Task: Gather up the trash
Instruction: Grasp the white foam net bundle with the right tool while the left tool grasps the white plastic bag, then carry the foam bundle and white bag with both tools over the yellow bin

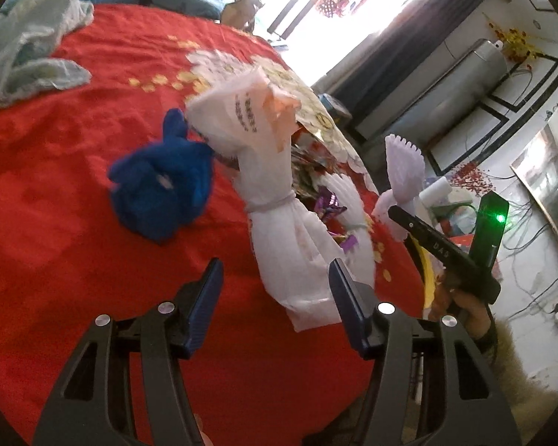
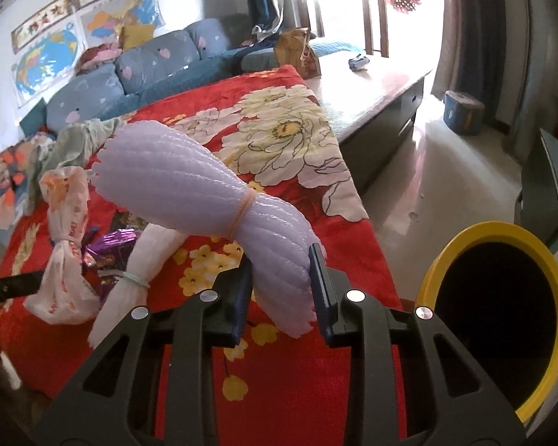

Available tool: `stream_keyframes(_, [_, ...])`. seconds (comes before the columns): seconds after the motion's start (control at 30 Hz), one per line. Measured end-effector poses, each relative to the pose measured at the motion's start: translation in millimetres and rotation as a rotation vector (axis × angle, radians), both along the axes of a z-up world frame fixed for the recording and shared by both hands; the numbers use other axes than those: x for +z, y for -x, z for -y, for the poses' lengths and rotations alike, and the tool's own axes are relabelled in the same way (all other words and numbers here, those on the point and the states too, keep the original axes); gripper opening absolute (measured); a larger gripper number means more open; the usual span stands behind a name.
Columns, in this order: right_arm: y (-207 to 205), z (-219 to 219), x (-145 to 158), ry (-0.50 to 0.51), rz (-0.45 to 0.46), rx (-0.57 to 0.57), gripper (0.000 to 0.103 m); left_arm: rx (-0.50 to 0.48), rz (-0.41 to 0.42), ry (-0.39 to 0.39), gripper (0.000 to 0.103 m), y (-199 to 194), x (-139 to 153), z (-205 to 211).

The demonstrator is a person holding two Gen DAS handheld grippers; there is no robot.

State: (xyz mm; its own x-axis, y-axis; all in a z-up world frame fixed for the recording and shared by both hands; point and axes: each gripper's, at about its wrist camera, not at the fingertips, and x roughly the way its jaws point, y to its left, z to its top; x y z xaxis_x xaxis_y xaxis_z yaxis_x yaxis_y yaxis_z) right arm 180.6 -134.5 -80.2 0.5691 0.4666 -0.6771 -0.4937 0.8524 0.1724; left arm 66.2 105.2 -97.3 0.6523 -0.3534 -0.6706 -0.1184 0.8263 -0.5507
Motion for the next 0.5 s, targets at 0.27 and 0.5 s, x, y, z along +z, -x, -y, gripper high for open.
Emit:
stream_keyframes(0.27, [2.5,11.8,4.3,-0.045,-0.004,-0.02,0.023,-0.035,-0.033,-0.034,0.027,-20.5,2.3,20.6])
stream_keyframes(0.5, [6.1,18.5,12.2,-0.086,0.008,-0.021,0.023,-0.01,0.056,-0.162,0.023,-14.4,36.1,27.0])
